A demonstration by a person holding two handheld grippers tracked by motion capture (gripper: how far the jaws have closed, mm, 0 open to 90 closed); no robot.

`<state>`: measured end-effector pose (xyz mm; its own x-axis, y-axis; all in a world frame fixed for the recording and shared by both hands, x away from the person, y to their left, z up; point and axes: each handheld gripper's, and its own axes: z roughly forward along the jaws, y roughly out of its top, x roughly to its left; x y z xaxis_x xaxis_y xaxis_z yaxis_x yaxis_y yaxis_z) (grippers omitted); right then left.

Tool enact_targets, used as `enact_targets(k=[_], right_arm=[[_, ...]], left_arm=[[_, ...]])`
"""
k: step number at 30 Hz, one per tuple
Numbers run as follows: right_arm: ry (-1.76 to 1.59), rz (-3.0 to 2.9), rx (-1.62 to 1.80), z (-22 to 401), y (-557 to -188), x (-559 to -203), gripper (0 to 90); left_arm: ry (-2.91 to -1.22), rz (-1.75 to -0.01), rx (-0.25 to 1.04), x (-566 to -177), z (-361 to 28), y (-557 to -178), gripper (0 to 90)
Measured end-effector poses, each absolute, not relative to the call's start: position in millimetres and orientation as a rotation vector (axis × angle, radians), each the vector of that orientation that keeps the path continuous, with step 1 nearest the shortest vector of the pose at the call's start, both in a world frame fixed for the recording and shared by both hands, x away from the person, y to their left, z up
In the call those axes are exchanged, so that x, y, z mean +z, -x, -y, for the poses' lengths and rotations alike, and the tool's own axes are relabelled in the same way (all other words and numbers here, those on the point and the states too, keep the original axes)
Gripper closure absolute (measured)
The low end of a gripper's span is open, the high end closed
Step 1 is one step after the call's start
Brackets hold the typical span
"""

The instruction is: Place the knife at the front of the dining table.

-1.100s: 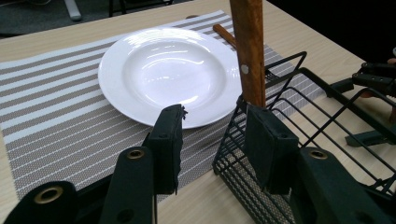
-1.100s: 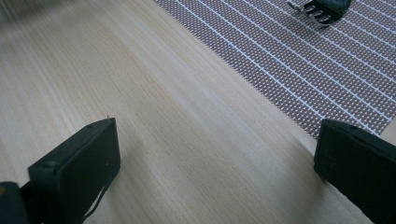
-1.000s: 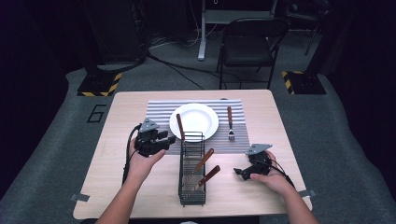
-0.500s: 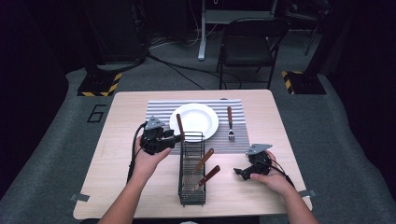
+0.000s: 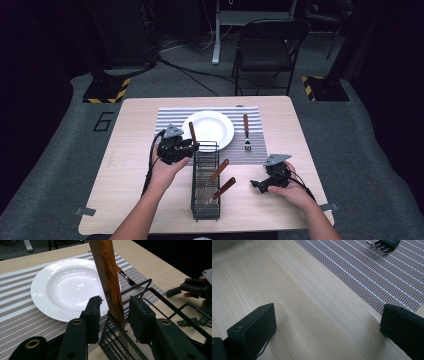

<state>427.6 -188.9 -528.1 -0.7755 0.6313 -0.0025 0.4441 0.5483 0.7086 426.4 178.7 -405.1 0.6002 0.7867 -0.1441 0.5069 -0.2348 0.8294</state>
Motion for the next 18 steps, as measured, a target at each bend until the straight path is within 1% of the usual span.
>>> enact_targets(k=[4, 5, 6, 9, 11, 18], right_arm=[[-0.891, -2.532, 1.047, 189.2, -427.8, -528.1, 0.0], [-0.891, -2.532, 1.047, 189.2, -427.8, -528.1, 0.0], [-0.891, -2.532, 1.047, 189.2, -427.8, -528.1, 0.0], [-0.897, -2.53, 1.049, 188.9, -427.6, -528.1, 0.0], [-0.891, -2.532, 1.047, 189.2, -427.8, -528.1, 0.0], [-0.899, -2.529, 1.05, 188.9, -427.6, -528.1, 0.0]], left_arm=[[-1.902, -1.038, 0.387, -406.8, -177.2, -428.5, 62.8], [-1.892, -1.033, 0.393, -407.0, -177.4, -428.4, 65.1], [-1.889, -1.03, 0.395, -406.8, -177.3, -428.4, 65.1], [-1.888, -1.022, 0.402, -405.9, -176.7, -427.2, 69.4], [-1.889, -1.023, 0.402, -405.8, -176.9, -427.1, 70.5], [-1.891, -1.008, 0.42, -403.2, -176.0, -421.0, 71.1]])
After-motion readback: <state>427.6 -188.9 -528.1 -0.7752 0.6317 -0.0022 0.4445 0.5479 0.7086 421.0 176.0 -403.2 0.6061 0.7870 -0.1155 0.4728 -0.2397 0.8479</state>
